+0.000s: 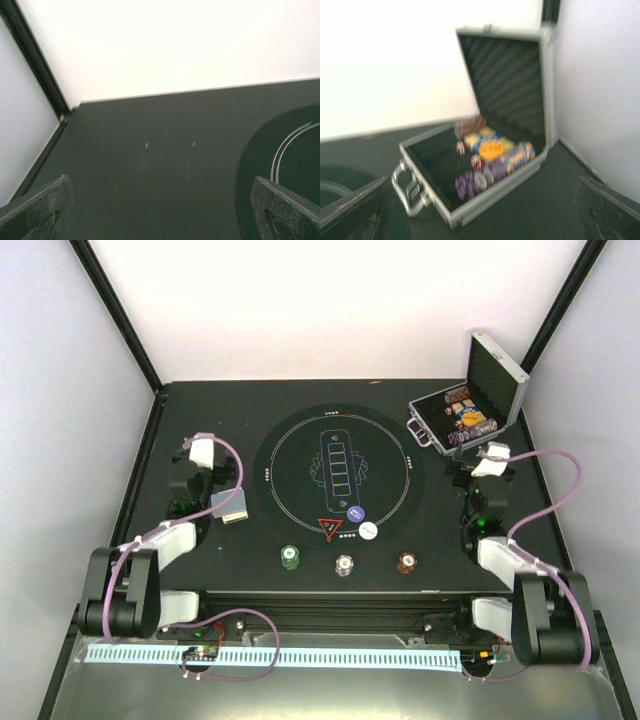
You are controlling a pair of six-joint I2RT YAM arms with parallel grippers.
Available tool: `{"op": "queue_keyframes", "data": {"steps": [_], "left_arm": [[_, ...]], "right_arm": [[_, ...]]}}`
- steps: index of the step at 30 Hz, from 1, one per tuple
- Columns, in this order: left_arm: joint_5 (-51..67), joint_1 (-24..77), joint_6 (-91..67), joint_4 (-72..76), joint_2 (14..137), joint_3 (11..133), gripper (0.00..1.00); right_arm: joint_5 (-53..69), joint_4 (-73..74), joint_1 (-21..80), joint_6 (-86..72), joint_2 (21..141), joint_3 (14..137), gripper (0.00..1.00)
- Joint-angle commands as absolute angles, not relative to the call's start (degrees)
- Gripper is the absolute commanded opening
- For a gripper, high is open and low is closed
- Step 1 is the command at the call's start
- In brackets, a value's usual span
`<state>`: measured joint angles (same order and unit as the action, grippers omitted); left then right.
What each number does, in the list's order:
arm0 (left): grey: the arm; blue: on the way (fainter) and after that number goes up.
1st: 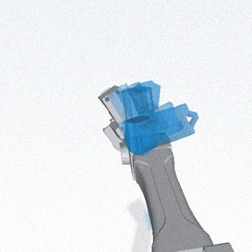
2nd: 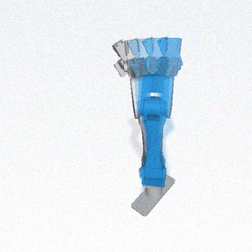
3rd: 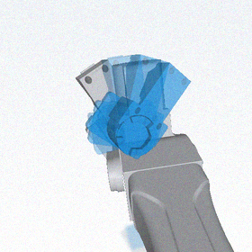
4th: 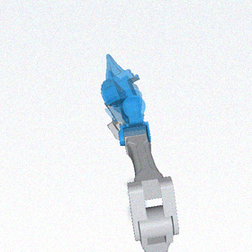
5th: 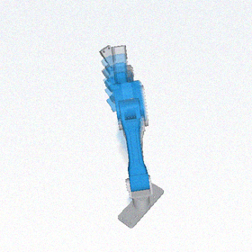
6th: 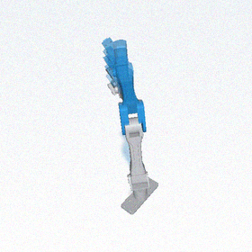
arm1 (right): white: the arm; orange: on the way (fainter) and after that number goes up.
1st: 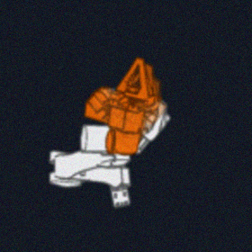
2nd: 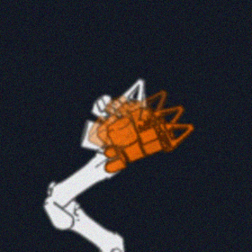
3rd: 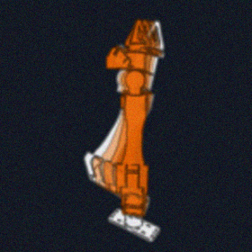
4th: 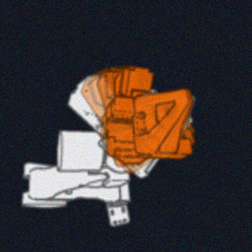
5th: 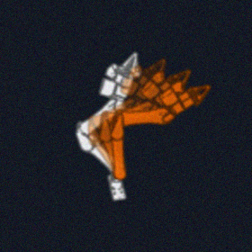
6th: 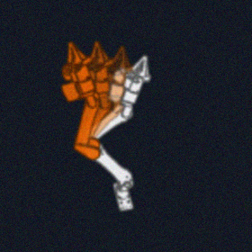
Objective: Distribute texas hold em gaming equipment
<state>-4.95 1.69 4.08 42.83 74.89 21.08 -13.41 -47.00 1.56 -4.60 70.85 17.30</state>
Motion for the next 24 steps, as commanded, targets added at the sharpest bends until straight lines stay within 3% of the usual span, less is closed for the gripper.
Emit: {"op": "queue_keyframes", "data": {"steps": [1, 4, 8, 12, 17, 24], "left_arm": [[4.1, 0.1, 7.3, 20.7, 68.0, 31.4, 0.99], [11.0, -2.6, 8.9, 5.4, 66.6, 39.7, 0.99], [16.6, -6.0, 10.7, -12.4, 67.5, 51.8, 0.99], [18.5, -8.4, 13.2, -24.9, 68.5, 59.6, 0.99], [24.7, -10.1, 18.7, -37.0, 69.9, 65.3, 0.99], [25.6, -10.2, 23.9, -48.6, 70.9, 70.3, 0.99]], "right_arm": [[-17.9, -38.5, 1.2, -10.8, 60.5, 20.7, 1.0], [-17.7, -15.8, 1.2, -16.8, 58.7, 32.9, 1.0], [-12.3, 5.1, 1.1, -24.4, 65.3, 49.8, 1.0], [10.9, 14.0, 1.6, -25.5, 70.7, 57.3, 1.0], [1.3, 22.1, 23.8, -20.8, 75.3, 60.8, 1.0], [-7.2, 29.6, 46.7, -25.1, 86.1, 63.4, 0.89]]}}
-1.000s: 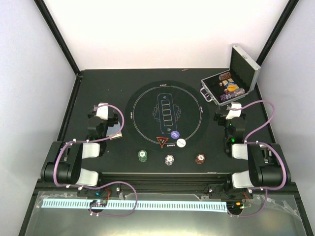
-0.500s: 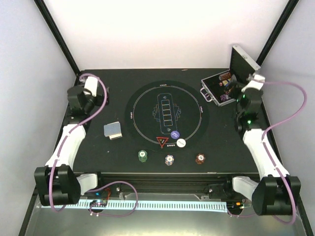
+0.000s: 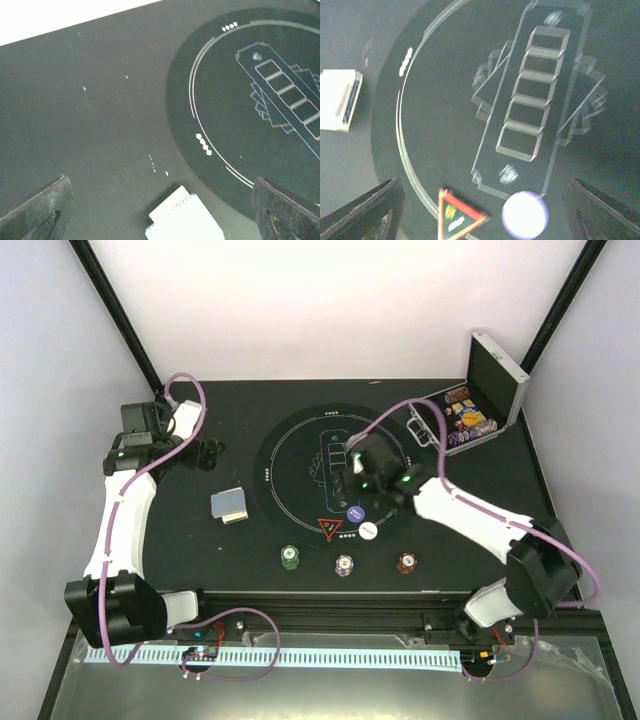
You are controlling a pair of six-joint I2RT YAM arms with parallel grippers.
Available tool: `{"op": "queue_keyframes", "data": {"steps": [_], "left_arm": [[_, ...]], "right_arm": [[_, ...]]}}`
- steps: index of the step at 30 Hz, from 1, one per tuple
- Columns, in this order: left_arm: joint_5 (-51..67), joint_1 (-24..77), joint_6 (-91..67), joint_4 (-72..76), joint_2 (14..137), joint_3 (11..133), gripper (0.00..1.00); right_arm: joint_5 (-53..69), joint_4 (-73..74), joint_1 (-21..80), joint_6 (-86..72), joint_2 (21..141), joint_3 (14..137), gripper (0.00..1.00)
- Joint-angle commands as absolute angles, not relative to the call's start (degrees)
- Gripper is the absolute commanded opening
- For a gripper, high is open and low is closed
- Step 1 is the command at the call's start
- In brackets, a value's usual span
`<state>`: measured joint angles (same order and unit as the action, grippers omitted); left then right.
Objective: Distribute texas hold em gaming equipment
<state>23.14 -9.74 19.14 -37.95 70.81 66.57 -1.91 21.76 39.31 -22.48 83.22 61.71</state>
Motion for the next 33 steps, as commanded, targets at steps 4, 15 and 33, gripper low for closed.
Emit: {"op": "queue_keyframes", "data": {"steps": [4, 15, 33], "left_arm": [[25.4, -10.4, 25.8, -52.1, 70.6, 71.1, 0.99], [26.0, -10.9, 26.3, -53.6, 68.0, 70.5, 0.99], [27.0, -10.8, 26.8, -54.4, 66.5, 70.8, 0.99]], "right_arm": [[-7.2, 29.7, 53.5, -28.6, 89.9, 62.7, 0.84], [-6.0, 28.6, 58.7, -32.8, 96.4, 60.3, 0.6], [-5.5, 28.1, 55.3, -30.9, 103.8, 61.1, 0.48]]}}
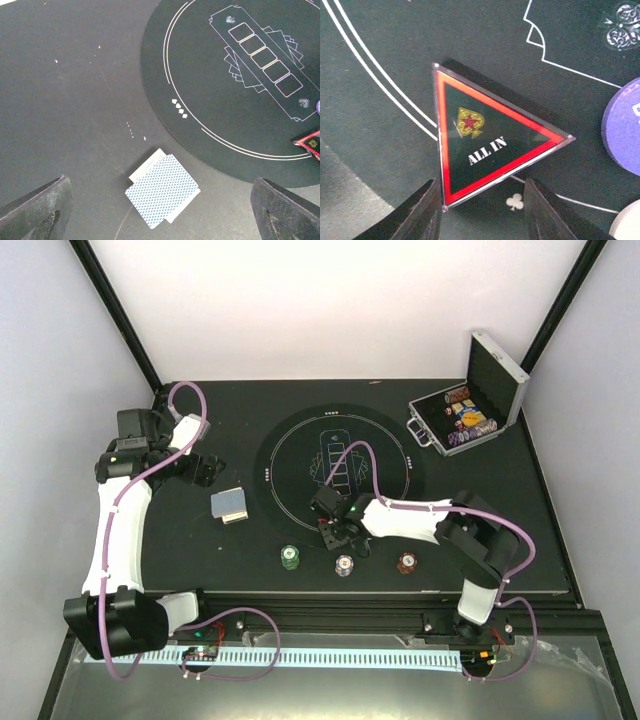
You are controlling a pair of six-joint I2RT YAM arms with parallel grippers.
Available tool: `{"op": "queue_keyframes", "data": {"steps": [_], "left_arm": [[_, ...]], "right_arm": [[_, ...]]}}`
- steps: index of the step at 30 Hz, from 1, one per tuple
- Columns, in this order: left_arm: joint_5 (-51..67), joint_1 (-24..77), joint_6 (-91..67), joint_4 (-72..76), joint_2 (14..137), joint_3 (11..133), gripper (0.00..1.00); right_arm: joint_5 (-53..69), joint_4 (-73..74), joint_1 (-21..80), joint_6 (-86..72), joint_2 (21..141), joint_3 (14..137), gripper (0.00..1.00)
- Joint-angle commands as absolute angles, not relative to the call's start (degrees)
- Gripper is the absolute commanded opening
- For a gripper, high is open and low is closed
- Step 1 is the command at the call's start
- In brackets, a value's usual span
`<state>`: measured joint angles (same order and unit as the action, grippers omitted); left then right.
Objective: Distribute texas hold em gaming equipment
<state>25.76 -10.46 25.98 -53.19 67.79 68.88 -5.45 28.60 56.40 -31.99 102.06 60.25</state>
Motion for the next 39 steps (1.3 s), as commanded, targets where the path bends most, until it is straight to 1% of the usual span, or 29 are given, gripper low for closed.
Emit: {"op": "queue_keyframes", "data": {"steps": [1, 9, 11, 14, 16, 21, 29, 32, 35, 37, 39], "left_arm": [[27.1, -10.9, 26.7, -54.4, 66.4, 70.9, 0.99], [27.4, -10.8, 25.8, -53.7, 66.6, 71.7, 0.99], [27.4, -10.9, 25.6, -53.5, 66.8, 71.7, 0.99], [27.3, -10.9, 25.6, -53.2, 66.9, 71.7, 0.99], [27.2, -10.8, 25.5, -52.8, 67.0, 71.5, 0.99], [26.5, -10.9, 24.7, -51.5, 68.0, 71.2, 0.99], [24.2, -10.9, 24.2, -53.0, 70.5, 72.1, 0.99], [24.5, -10.9, 23.7, -52.9, 70.8, 72.5, 0.99], [24.4, -10.8, 23.0, -52.6, 70.9, 73.2, 0.99], [24.5, -10.9, 22.9, -52.6, 71.0, 73.5, 0.99], [24.5, -10.8, 23.0, -52.7, 71.2, 73.7, 0.99]], "right_arm": [[-5.5, 28.3, 55.3, -30.5, 104.4, 61.7, 0.47], [-6.0, 29.7, 55.0, -27.3, 110.0, 68.1, 0.41], [-6.1, 30.3, 54.6, -26.0, 111.7, 70.8, 0.4], [-5.5, 31.0, 53.7, -23.9, 114.2, 74.7, 0.35], [-5.2, 31.3, 53.3, -21.6, 116.5, 77.8, 0.35], [-3.5, 33.9, 52.5, -16.6, 123.1, 88.2, 0.35], [-2.4, 38.6, 51.2, -16.7, 134.0, 106.3, 0.35], [-1.8, 41.0, 51.1, -17.4, 137.8, 113.3, 0.38], [-1.1, 41.0, 50.8, -18.2, 137.5, 114.7, 0.42], [-1.4, 41.2, 50.5, -18.5, 135.1, 114.2, 0.49], [-2.3, 40.8, 49.9, -18.7, 130.7, 111.4, 0.58]]}}
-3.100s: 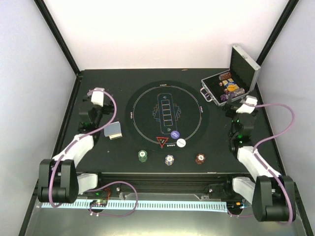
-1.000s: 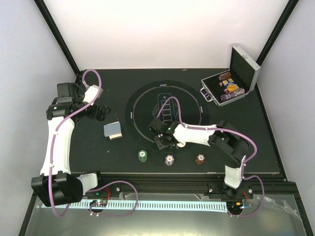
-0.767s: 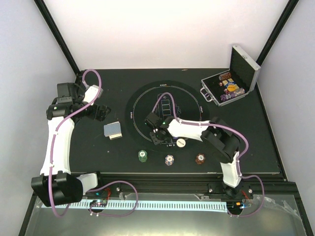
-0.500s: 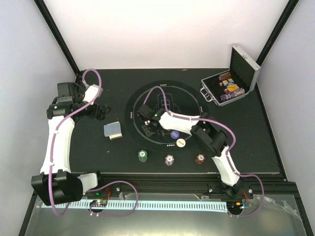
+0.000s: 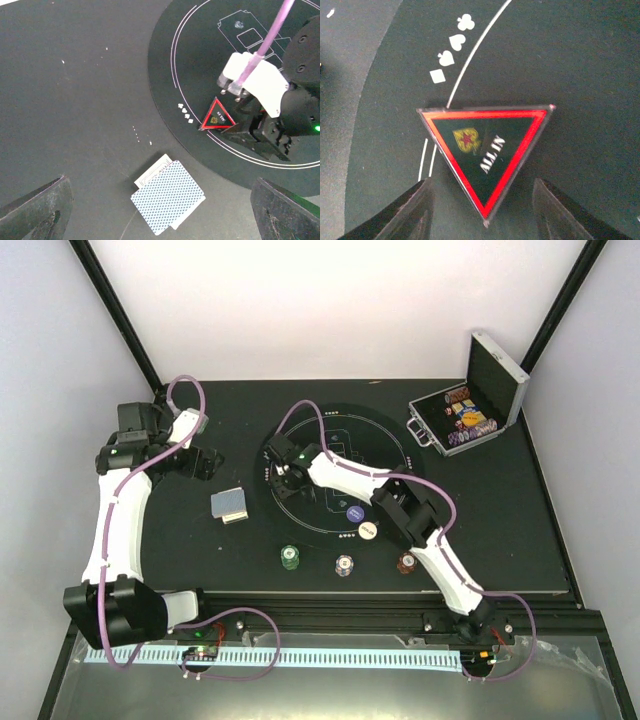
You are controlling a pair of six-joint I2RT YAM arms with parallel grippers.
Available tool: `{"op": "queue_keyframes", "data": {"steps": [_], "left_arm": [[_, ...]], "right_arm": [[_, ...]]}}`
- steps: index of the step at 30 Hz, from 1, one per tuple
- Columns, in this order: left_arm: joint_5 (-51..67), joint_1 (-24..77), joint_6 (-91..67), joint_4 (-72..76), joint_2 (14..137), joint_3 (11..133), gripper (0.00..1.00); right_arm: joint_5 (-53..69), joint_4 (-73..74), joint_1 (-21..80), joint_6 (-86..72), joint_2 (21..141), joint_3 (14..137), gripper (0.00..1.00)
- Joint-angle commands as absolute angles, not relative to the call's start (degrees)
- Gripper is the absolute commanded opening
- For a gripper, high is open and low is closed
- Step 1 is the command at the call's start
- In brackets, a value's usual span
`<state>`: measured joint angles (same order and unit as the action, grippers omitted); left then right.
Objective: Distribute texas hold em gaming equipment
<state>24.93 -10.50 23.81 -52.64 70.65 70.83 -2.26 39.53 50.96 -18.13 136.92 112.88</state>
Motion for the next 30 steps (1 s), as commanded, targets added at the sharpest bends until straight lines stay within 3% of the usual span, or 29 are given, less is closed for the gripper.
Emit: {"op": "queue_keyframes", "data": {"steps": [1, 9, 15, 24, 30], "left_arm": [[24.4, -10.8, 23.1, -52.8, 71.3, 73.8, 0.99], [24.8, -10.8, 23.5, -53.7, 71.3, 73.4, 0.99], [24.5, -10.9, 23.6, -53.8, 71.3, 72.6, 0.99], [25.3, -10.9, 23.7, -54.9, 71.0, 73.1, 0.99], [25.7, -10.9, 23.9, -55.3, 70.8, 73.4, 0.99]], "right_arm": [[-2.9, 40.2, 49.6, -18.8, 127.8, 108.7, 0.62], [-6.3, 33.5, 47.3, -21.3, 104.4, 79.0, 0.74], [-7.4, 30.6, 45.9, -24.1, 96.1, 63.7, 0.79], [-6.8, 28.1, 45.0, -24.4, 96.9, 58.1, 0.69], [-6.0, 26.8, 43.0, -23.2, 100.5, 59.2, 0.57]]}}
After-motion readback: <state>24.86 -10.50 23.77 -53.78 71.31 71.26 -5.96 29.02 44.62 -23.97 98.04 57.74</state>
